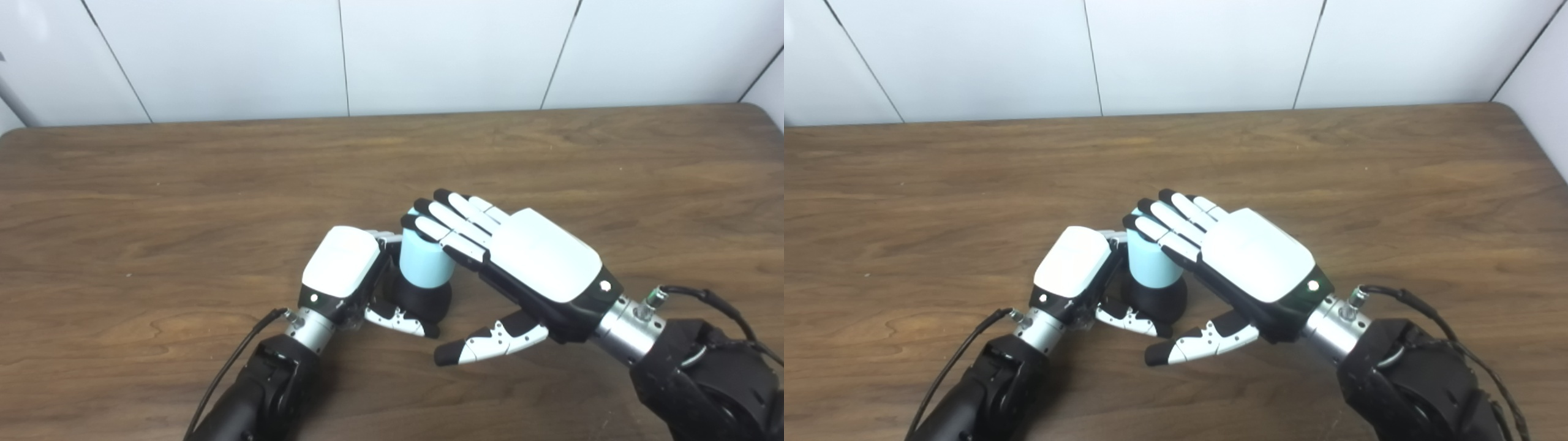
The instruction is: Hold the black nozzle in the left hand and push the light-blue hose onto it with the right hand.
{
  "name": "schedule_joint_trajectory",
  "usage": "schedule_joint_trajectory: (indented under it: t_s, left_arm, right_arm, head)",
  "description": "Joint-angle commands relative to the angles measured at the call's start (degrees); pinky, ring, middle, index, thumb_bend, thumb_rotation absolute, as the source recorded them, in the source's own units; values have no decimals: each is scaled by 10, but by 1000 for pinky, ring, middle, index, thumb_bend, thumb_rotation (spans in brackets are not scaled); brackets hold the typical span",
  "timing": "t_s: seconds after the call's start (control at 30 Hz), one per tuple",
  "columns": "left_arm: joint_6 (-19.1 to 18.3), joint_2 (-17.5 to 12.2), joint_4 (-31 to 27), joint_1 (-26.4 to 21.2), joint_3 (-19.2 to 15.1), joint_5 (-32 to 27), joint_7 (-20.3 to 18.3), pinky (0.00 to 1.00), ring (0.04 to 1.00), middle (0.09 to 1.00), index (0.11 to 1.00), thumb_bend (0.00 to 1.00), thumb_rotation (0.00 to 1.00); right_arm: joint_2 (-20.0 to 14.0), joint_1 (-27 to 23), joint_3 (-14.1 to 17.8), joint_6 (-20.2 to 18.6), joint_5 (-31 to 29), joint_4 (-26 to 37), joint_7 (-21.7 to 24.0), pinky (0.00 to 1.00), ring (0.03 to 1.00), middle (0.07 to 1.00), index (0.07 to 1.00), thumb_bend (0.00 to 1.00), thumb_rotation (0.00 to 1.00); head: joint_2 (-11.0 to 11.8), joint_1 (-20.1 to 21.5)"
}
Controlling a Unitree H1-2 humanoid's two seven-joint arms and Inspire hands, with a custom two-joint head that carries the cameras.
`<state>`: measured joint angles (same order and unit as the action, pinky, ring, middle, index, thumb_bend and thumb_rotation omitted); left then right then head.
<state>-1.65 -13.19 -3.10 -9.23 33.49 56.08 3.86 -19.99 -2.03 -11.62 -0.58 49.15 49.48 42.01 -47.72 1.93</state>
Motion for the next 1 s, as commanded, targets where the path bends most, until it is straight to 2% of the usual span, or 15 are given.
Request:
schedule_joint_trajectory:
  t_s: [0.0,0.17,0.4,0.6,0.97]
  left_arm:
    - [-44,-22,52,51,32,4,-133,402,535,527,462,474,0]
    - [-41,-22,54,51,31,0,-130,402,535,525,466,474,0]
    - [-45,-20,55,50,32,2,-135,365,492,472,497,478,0]
    - [-41,-20,57,50,31,2,-130,393,530,530,463,474,0]
    - [-43,-21,54,49,31,3,-134,399,528,509,474,476,0]
  right_arm:
    - [-23,23,-3,5,4,-13,30,972,1000,968,940,572,965]
    - [-26,32,-7,8,3,-23,27,964,1000,973,933,571,956]
    - [-22,44,-24,16,16,-44,12,982,1000,964,939,575,936]
    - [-23,45,-30,15,17,-56,-7,987,1000,955,935,566,912]
    - [-29,45,-36,16,11,-63,-16,984,1000,952,927,570,929]
  head:
    - [0,1]
    - [1,1]
    - [1,0]
    - [1,1]
    - [0,1]
